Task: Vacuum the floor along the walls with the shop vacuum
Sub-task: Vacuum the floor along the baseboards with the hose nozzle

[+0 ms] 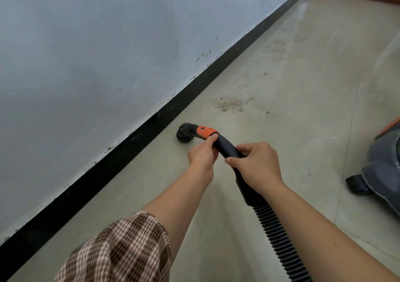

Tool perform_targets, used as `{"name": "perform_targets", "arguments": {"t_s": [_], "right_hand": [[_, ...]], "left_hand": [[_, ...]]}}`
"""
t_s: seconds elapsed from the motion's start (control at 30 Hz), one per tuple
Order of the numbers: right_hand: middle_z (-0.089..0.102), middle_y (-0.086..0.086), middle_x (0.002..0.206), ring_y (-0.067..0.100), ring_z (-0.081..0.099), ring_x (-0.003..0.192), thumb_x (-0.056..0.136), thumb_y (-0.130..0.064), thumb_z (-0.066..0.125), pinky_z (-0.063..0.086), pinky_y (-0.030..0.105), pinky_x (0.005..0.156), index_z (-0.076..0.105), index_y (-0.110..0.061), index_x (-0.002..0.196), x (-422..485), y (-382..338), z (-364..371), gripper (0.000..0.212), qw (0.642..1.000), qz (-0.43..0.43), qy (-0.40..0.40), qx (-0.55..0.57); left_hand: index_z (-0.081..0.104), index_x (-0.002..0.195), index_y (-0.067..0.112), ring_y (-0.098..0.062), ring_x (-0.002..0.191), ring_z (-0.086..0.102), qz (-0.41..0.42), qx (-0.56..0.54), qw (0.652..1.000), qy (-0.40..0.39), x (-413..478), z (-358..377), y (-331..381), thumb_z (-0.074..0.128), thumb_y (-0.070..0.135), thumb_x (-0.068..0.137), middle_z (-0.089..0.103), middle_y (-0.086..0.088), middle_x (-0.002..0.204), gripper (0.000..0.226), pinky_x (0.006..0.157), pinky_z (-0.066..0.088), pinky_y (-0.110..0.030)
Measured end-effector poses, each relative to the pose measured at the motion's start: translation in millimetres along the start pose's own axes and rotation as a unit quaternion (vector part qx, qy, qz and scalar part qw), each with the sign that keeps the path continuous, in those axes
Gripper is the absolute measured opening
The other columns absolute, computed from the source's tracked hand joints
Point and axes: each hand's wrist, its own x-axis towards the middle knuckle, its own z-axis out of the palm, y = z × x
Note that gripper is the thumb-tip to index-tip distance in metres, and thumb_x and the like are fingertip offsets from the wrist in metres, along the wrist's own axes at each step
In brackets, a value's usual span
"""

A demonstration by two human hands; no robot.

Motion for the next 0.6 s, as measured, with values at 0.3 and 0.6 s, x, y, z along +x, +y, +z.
{"name": "perform_targets", "arguments": {"t_s": [0.3, 0.6], "right_hand": [[0.072, 0.011, 0.071, 0.03, 0.067, 0.068, 0.075, -0.018, 0.077, 0.055, 0.037, 0.061, 0.075, -0.013, 0.077, -2.0, 10.0, -16.6, 0.005, 1.0, 0.016, 0.025, 0.005], [0.07, 0.011, 0.066, 0.029, 0.067, 0.063, 0.075, -0.018, 0.076, 0.056, 0.037, 0.059, 0.074, -0.012, 0.076, -6.1, 16.7, -33.7, 0.006, 0.998, 0.036, 0.043, -0.006]], "left_hand": [[0.064, 0.077, 0.009, -0.01, 0.076, 0.065, -0.016, 0.005, 1.0, -0.015, -6.6, 19.5, -11.9, 0.074, 0.013, 0.085, 0.069, -0.004, 0.079, 0.013, 0.077, 0.052, -0.022], [0.065, 0.08, 0.009, -0.009, 0.076, 0.066, -0.026, 0.009, 0.999, -0.039, -13.4, 34.5, -23.5, 0.072, 0.013, 0.086, 0.07, -0.004, 0.081, 0.01, 0.069, 0.052, -0.016]]}}
